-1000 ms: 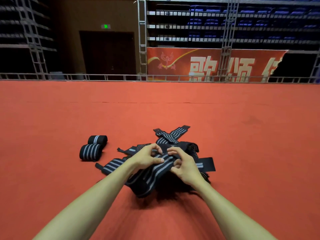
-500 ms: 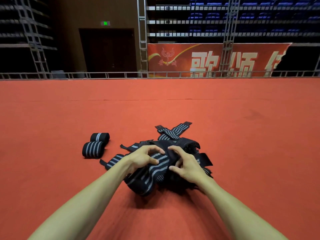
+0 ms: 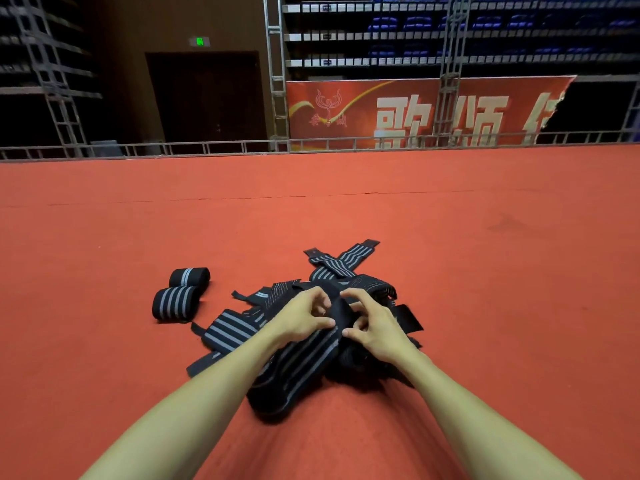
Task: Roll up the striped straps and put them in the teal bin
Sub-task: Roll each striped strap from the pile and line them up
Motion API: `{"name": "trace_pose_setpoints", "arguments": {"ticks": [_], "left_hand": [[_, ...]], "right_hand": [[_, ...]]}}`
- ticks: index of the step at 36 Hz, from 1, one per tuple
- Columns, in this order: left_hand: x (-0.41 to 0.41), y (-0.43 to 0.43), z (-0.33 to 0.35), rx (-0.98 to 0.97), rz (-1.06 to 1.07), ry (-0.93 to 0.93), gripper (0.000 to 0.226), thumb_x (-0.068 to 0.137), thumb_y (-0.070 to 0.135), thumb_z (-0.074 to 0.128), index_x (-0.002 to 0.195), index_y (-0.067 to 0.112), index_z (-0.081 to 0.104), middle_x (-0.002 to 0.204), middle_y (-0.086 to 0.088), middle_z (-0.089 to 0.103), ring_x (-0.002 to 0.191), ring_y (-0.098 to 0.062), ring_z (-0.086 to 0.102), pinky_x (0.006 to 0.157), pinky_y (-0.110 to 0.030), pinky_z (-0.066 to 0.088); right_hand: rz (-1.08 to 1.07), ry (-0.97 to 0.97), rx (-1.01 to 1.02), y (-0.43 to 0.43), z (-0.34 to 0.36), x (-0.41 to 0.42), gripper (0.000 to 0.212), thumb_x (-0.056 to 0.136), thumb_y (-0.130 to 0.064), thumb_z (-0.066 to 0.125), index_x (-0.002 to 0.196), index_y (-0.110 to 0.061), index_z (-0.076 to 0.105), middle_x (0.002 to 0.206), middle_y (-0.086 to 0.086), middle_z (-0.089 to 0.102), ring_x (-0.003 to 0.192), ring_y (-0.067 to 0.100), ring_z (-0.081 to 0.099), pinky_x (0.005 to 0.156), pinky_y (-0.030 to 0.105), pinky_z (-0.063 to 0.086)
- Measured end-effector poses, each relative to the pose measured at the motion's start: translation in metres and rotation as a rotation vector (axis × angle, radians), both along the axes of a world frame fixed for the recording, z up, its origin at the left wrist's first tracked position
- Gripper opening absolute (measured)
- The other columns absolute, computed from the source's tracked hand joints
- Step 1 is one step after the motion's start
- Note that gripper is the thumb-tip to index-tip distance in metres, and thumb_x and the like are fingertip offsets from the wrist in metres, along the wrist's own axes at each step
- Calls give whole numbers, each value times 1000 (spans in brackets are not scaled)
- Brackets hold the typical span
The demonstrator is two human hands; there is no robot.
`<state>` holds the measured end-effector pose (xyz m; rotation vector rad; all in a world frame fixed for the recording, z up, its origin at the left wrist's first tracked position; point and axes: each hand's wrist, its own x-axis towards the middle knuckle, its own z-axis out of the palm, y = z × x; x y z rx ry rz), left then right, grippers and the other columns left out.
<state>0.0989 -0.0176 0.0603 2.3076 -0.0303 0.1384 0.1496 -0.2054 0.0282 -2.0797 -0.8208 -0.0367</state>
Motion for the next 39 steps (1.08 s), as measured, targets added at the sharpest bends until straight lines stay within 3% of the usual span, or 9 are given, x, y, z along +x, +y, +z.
{"name": "trace_pose_setpoints", "arguments": {"ticks": [5, 10, 14, 19, 22, 26, 29, 31, 39], "left_hand": [[-1, 0, -4, -78, -64, 99, 13, 87, 9, 72, 94, 18, 65, 86, 10, 62, 82, -5, 56, 73, -14, 45], [-12, 17, -3, -257, -137, 207, 11, 91, 2, 63, 97, 5, 73, 96, -5, 73, 88, -12, 66, 90, -31, 52], [-22, 22, 4, -490, -160, 213, 20, 95, -2, 55, 91, 7, 72, 90, -6, 72, 83, -16, 68, 80, -29, 52], [-26, 26, 28, -768, -170, 202, 23, 98, 1, 48, 114, -6, 63, 99, -20, 70, 84, -27, 70, 81, -38, 56], [-32, 22, 42, -776, -178, 213, 24, 100, 1, 45, 116, -5, 61, 100, -20, 69, 81, -26, 71, 74, -35, 58], [-41, 17, 49, -714, -184, 247, 21, 103, 10, 44, 108, 1, 63, 98, -15, 69, 82, -24, 69, 77, -35, 56], [-50, 12, 50, -656, -189, 227, 26, 106, 16, 40, 103, 7, 65, 100, -9, 72, 89, -19, 69, 90, -38, 52], [-54, 11, 50, -654, -174, 200, 28, 106, 17, 39, 106, 11, 66, 107, -8, 72, 98, -19, 68, 98, -39, 50], [-55, 2, 69, -770, -76, 58, 30, 107, 16, 35, 88, 10, 57, 77, -11, 63, 62, -19, 61, 61, -27, 54]], "right_hand": [[8, 8, -70, -8, -5, 4, 61, 80, -21, 79, 124, -41, 43, 101, -5, 63, 60, 3, 56, 74, 23, 54], [-4, 25, -58, -8, -11, 7, 62, 76, -35, 82, 123, -43, 42, 95, -10, 61, 77, 7, 59, 77, 20, 47], [92, 34, 40, -1, 0, -2, 50, 77, -27, 82, 111, -45, 51, 104, -12, 64, 65, 3, 56, 73, 21, 48], [136, 7, 214, 4, 30, -12, 28, 85, -16, 75, 102, -31, 60, 104, -14, 67, 96, 1, 64, 73, 19, 46], [148, -29, 209, 7, 43, -19, 28, 87, -9, 71, 95, -33, 59, 91, -12, 68, 76, -1, 63, 71, 21, 47], [37, -133, 169, 0, 49, -18, 33, 83, -13, 75, 91, -39, 55, 93, -19, 67, 97, 5, 67, 88, 29, 51], [-15, -110, 67, -12, 45, -16, 34, 84, -14, 76, 87, -39, 54, 91, -15, 68, 85, 18, 70, 77, 36, 54], [-41, -128, 36, -15, 44, -17, 36, 83, -12, 77, 81, -40, 54, 84, -16, 68, 80, 7, 67, 73, 27, 51], [-121, -202, -217, -35, 35, -3, 36, 78, -5, 68, 68, -31, 46, 68, -11, 58, 62, 1, 51, 66, 32, 48]]}}
